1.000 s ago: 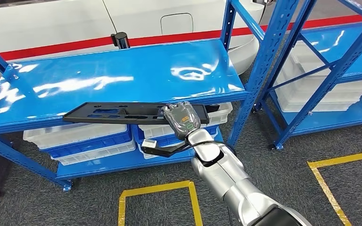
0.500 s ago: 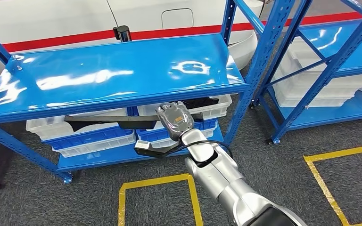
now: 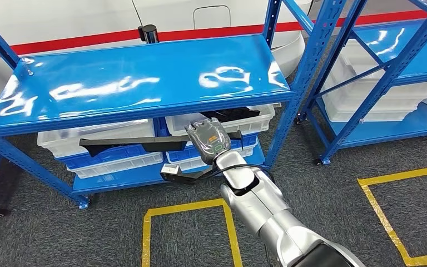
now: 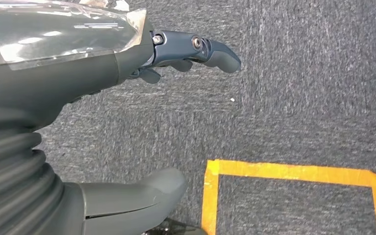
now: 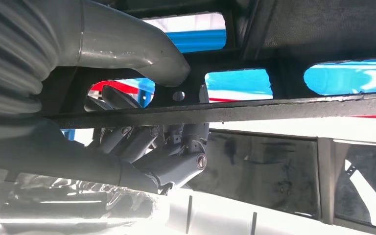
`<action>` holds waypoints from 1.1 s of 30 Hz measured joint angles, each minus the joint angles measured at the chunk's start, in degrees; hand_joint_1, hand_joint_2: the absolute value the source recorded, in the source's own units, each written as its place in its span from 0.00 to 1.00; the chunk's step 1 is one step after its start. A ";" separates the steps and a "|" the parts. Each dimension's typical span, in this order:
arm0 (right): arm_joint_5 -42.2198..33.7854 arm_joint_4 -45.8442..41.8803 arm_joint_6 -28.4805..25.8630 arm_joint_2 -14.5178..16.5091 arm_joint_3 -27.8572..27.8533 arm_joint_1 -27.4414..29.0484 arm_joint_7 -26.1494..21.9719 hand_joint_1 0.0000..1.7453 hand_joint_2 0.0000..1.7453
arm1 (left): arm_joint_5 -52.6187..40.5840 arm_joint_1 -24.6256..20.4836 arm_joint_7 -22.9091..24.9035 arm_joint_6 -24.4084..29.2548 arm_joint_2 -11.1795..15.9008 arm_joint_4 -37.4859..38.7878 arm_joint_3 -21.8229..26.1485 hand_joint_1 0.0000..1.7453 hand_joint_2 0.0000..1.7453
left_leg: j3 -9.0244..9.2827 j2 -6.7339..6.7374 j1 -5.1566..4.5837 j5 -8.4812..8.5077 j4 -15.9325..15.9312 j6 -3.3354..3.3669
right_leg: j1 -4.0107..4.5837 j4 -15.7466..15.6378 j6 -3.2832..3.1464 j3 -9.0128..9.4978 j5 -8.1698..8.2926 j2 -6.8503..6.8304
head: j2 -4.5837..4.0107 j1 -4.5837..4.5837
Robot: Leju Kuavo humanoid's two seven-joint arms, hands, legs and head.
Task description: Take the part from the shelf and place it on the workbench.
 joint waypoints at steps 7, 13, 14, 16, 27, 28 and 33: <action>-0.13 0.32 -0.05 0.25 0.00 -0.15 -0.17 0.98 1.00 | -0.18 0.15 0.10 0.05 0.20 0.02 0.00 0.00 1.00 | -5.45 -0.39 1.61 -8.58 14.86 -2.75 | -0.80 -0.36 -0.89 -1.39 1.79 -0.15 | 0.00 -0.45; -1.78 0.01 -0.65 0.31 -0.33 -0.40 -1.52 0.98 1.00 | 0.04 0.20 -0.05 0.28 0.26 0.01 0.02 0.00 1.00 | 3.14 -0.83 1.86 -3.39 0.24 -2.54 | -0.65 0.37 0.70 -2.87 2.67 -0.05 | 0.00 -0.48; -2.24 -0.45 -0.74 0.28 -0.55 -0.50 -1.89 0.98 1.00 | 0.10 0.29 -0.11 0.32 0.26 0.02 0.06 0.00 1.00 | 2.84 -0.90 1.62 -3.07 0.22 -1.94 | -0.61 0.21 1.21 -3.03 2.96 -0.04 | 0.00 -0.47; -2.64 -1.91 -0.81 0.00 -1.04 -0.76 -2.31 0.98 1.00 | 0.25 0.44 -0.22 0.36 0.21 0.02 0.22 0.00 1.00 | 2.54 -0.73 1.49 -2.23 -0.24 -0.59 | -0.56 0.54 1.91 -3.60 2.79 -0.03 | 0.00 -0.36; -3.97 -10.04 0.20 -2.45 -1.91 -0.88 -4.55 0.98 1.00 | 0.48 0.85 -0.55 0.24 0.04 0.02 0.92 0.00 1.00 | -0.24 -0.60 0.00 0.74 -0.54 1.15 | 0.25 3.50 1.11 -1.16 -2.13 -0.03 | 0.00 0.20; -3.99 -10.51 0.20 -2.49 -1.92 -0.90 -4.56 0.98 1.00 | 0.46 0.85 -0.56 0.24 0.03 0.02 0.93 0.00 1.00 | -0.36 -0.61 -0.13 0.90 -0.47 0.92 | 0.42 0.95 0.85 0.26 -1.47 -0.02 | 0.00 0.19; -4.02 -11.65 0.20 -2.70 -1.94 -0.88 -4.57 0.98 1.00 | 0.44 0.94 -0.60 0.24 0.13 0.02 0.97 0.00 1.00 | -1.59 -0.68 0.24 0.06 1.05 -0.67 | -0.10 -0.54 -0.84 0.46 0.42 -0.10 | 0.00 0.05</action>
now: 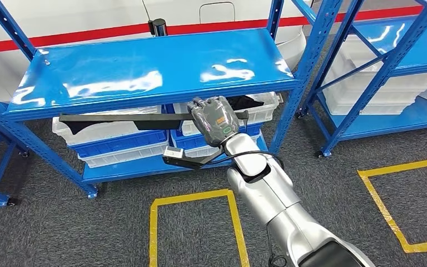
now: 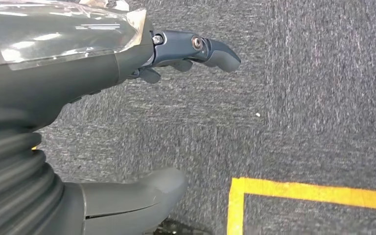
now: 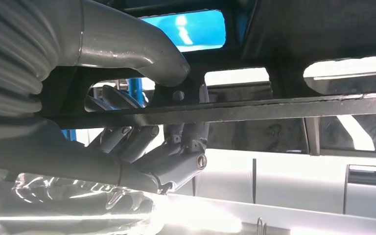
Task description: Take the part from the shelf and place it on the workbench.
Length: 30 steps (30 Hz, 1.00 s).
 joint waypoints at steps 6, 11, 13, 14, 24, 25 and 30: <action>0.00 -0.27 0.08 -0.08 0.02 0.37 -0.03 0.98 1.00 | 0.00 0.16 -0.02 0.00 0.11 0.00 0.21 0.00 1.00 | -4.42 0.02 1.16 -7.79 13.92 -1.84 | -0.17 0.11 -0.40 -1.92 1.57 -0.11 | 0.00 -0.34; -0.01 -0.68 0.09 -0.03 0.01 0.40 -0.05 0.98 1.00 | 0.00 0.08 -0.03 0.00 0.20 0.00 0.32 0.00 1.00 | 4.42 -0.03 1.23 -3.03 -0.71 -1.22 | 0.23 0.79 0.49 -2.98 2.20 -0.07 | 0.00 -0.27; 0.00 -0.80 0.09 0.00 0.01 0.38 -0.08 0.98 1.00 | 0.00 0.09 -0.04 0.00 0.20 0.00 0.34 0.00 1.00 | 4.13 -0.05 0.87 -2.62 -0.87 -0.29 | 0.30 0.55 1.29 -3.24 2.67 -0.06 | 0.00 -0.20; 0.01 -0.83 0.09 -0.03 0.00 0.39 -0.09 0.98 1.00 | 0.00 0.10 -0.04 0.00 0.16 0.00 0.35 0.00 1.00 | 4.07 0.04 0.91 -2.22 -1.15 0.24 | 0.31 0.64 1.64 -3.47 2.65 -0.07 | 0.00 -0.15; -6.50 -2.60 2.30 -1.55 -0.39 0.42 -5.27 0.98 1.00 | -0.50 0.02 0.31 -0.22 0.11 0.00 0.46 0.00 1.00 | 1.08 0.20 0.60 1.06 -1.67 1.49 | 0.08 6.34 2.49 -2.70 -3.11 -0.02 | 0.00 0.33; -6.72 -2.91 2.45 -1.75 -0.61 0.07 -5.27 0.98 1.00 | -0.50 0.02 0.43 -0.22 0.14 0.00 0.49 0.00 1.00 | 0.88 0.17 0.50 1.22 -1.52 1.22 | 0.15 2.93 2.42 -0.81 -2.20 0.00 | 0.00 0.32; -7.43 -3.68 3.20 -2.73 -1.37 -1.04 -5.27 0.98 1.00 | -0.51 0.02 0.62 -0.22 0.34 0.00 0.55 0.00 1.00 | -0.09 0.16 0.71 1.31 -0.76 -0.43 | -0.04 0.43 0.66 0.03 -0.34 0.04 | 0.00 0.21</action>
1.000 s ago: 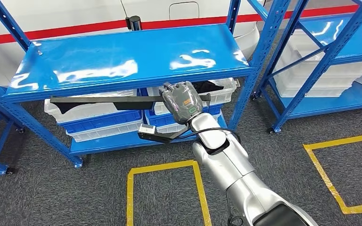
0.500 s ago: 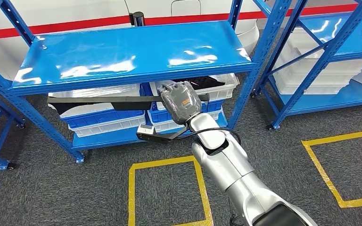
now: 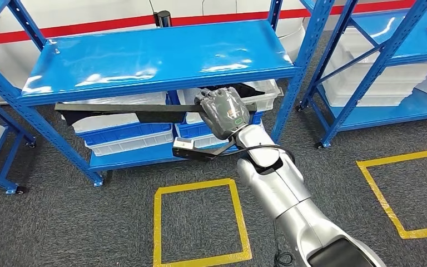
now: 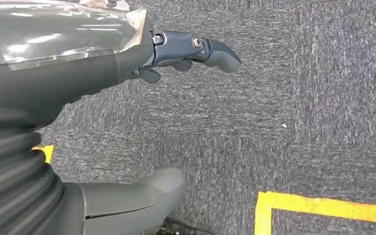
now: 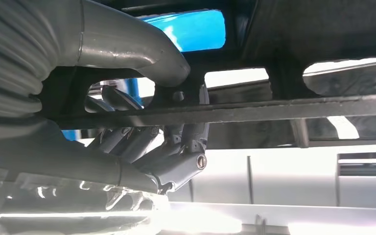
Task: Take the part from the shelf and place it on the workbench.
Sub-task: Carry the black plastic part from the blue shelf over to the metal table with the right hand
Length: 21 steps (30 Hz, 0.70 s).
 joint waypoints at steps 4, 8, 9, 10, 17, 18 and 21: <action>-0.20 0.08 -0.12 -0.73 0.03 1.12 -0.15 0.98 1.00 | -0.26 0.03 -0.09 -0.07 0.10 0.00 0.01 0.00 1.00 | -4.74 -0.08 0.34 -7.86 11.99 -1.05 | -0.29 -0.10 -1.05 -1.16 1.22 -0.15 | 0.00 -0.32; -0.48 0.86 -0.20 -1.19 0.25 2.42 -0.41 0.98 1.00 | -0.43 0.03 -0.04 0.11 0.20 -0.01 0.04 0.00 1.00 | -1.70 -0.06 0.36 -6.76 10.40 -1.03 | -0.12 0.35 -0.82 -2.55 1.97 -0.11 | 0.00 -0.36; -0.66 1.01 -0.20 -1.10 0.30 2.44 -0.51 0.98 1.00 | -0.43 -0.01 -0.04 0.20 0.27 -0.01 0.07 0.00 1.00 | 0.93 -0.08 0.33 -5.65 6.27 -0.75 | -0.08 0.51 -0.68 -2.74 2.06 -0.08 | 0.00 -0.38; -0.86 1.14 -0.20 -1.00 0.34 2.36 -0.58 0.98 1.00 | -0.42 -0.05 -0.04 0.26 0.33 -0.02 0.11 0.00 1.00 | 3.00 -0.12 0.19 -4.76 2.90 -0.41 | 0.09 0.64 -0.50 -2.89 2.16 -0.06 | 0.00 -0.36; -1.81 2.31 -0.11 0.15 0.81 1.16 -0.73 0.98 1.00 | 0.30 -0.09 0.09 0.39 0.55 -0.02 0.56 0.00 1.00 | 3.93 0.16 -0.02 -2.15 -1.41 2.32 | 0.48 4.93 0.95 -5.67 -0.06 -0.04 | 0.00 -0.17; -1.87 2.50 -0.10 0.20 0.89 0.97 -0.74 0.98 1.00 | 0.40 -0.06 0.07 0.39 0.56 -0.02 0.71 0.00 1.00 | 3.53 0.19 -0.10 -1.79 -1.48 2.53 | 0.35 8.83 0.82 -7.28 -2.12 -0.03 | 0.00 -0.09; -1.93 3.25 -0.02 0.22 1.07 0.78 -0.74 0.98 1.00 | 0.60 0.12 -0.03 0.38 0.56 -0.02 1.10 0.00 1.00 | 2.17 0.13 -0.14 -0.82 -1.38 2.51 | -0.03 16.21 1.47 -9.40 -5.29 -0.03 | 0.00 0.09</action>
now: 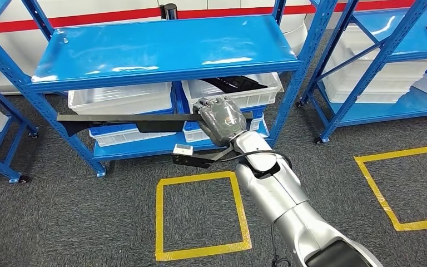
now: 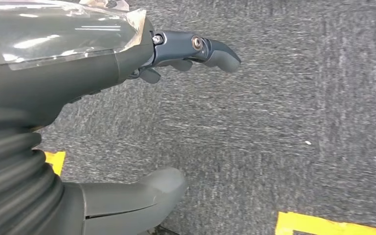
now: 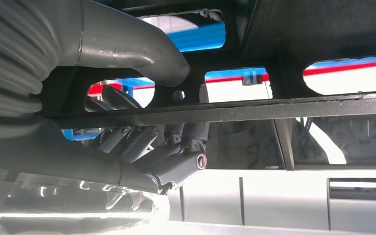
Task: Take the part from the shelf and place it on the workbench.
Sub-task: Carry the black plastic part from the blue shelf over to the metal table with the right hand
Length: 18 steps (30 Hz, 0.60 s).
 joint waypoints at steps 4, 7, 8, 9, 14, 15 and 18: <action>-0.03 0.63 0.04 0.44 0.26 -0.44 -0.01 0.98 1.00 | 0.00 0.05 -0.19 -0.01 -0.04 0.00 0.16 0.00 1.00 | -1.11 -0.08 -0.03 0.65 0.66 -0.78 | -0.30 -13.44 1.16 8.27 3.66 0.00 | 0.00 0.14; -0.15 0.97 0.04 0.74 0.44 -0.93 -0.04 0.98 1.00 | -0.03 0.06 -0.35 -0.08 0.03 0.00 0.21 0.00 1.00 | -1.63 -0.05 -0.15 1.17 0.89 -1.81 | 0.18 -15.80 0.02 9.28 4.59 0.14 | 0.00 0.12; -0.17 1.10 0.04 0.76 0.48 -1.03 -0.04 0.98 1.00 | -0.05 0.09 -0.37 -0.11 0.06 0.00 0.22 0.00 1.00 | -1.73 -0.06 -0.05 1.43 0.79 -2.20 | 0.04 -15.86 -0.47 9.07 4.89 0.15 | 0.00 0.13; -0.17 1.21 0.04 0.81 0.51 -1.12 -0.02 0.98 1.00 | -0.07 0.12 -0.38 -0.14 0.08 0.00 0.23 0.00 1.00 | -1.98 -0.09 0.08 1.21 0.99 -2.55 | -0.16 -15.98 -0.98 8.94 5.26 0.12 | 0.00 0.10; -0.17 1.57 0.04 1.10 0.61 -1.35 0.02 0.98 1.00 | -0.17 0.27 -0.38 -0.16 0.30 0.00 0.31 0.00 1.00 | -7.57 -0.18 0.52 -7.93 15.37 -3.84 | -0.46 -16.19 -2.54 7.64 6.85 -0.07 | 0.00 -0.26; -0.16 1.71 0.04 1.10 0.63 -1.31 0.02 0.98 1.00 | -0.17 0.31 -0.38 -0.16 0.33 0.00 0.34 0.00 1.00 | -8.10 -0.17 0.54 -8.73 17.50 -3.95 | -0.39 -16.16 -2.54 7.32 7.08 -0.08 | 0.00 -0.25; -0.16 2.02 0.04 1.11 0.72 -1.29 0.02 0.98 1.00 | -0.17 0.35 -0.38 -0.17 0.39 0.00 0.49 0.00 1.00 | -2.98 -0.16 0.61 -5.71 10.80 -3.72 | -0.33 -15.92 -2.24 6.67 7.55 -0.04 | 0.00 -0.28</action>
